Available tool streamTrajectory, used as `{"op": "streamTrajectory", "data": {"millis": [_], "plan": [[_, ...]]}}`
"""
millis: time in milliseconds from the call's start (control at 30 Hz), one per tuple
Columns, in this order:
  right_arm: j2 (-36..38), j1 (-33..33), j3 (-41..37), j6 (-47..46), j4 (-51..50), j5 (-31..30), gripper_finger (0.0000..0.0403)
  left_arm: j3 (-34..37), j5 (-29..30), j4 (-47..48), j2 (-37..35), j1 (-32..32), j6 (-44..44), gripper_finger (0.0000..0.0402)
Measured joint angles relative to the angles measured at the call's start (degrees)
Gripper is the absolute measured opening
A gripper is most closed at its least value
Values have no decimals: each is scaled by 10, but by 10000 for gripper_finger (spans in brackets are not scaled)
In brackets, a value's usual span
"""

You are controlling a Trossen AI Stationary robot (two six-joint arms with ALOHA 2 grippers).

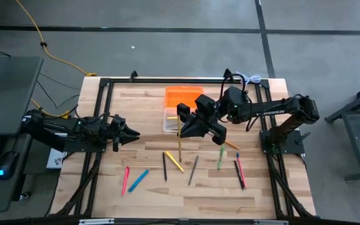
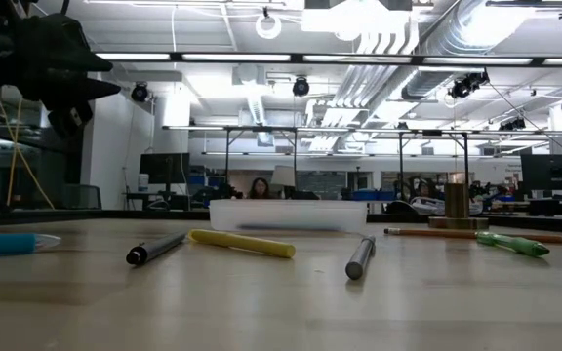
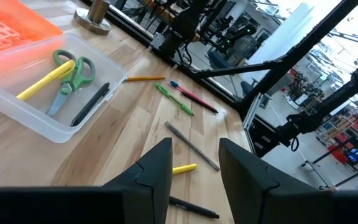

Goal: Pick & place school supplies into a supply box
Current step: Put the yellow pencil into the orange supply box

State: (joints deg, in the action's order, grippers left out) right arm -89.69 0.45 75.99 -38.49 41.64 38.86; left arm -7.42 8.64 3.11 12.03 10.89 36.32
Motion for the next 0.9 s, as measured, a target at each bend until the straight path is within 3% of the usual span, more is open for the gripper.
{"op": "streamTrajectory", "data": {"millis": [433, 733, 900], "plan": [[0, 0, 0, 3, -20, -22, 1, 0, 0, 0, 0, 0, 0, 161], [0, 0, 0, 69, -228, -167, 2, 0, 0, 0, 0, 0, 0, 161], [0, 0, 0, 101, -288, -233, 1, 0, 0, 0, 0, 0, 0, 161]]}}
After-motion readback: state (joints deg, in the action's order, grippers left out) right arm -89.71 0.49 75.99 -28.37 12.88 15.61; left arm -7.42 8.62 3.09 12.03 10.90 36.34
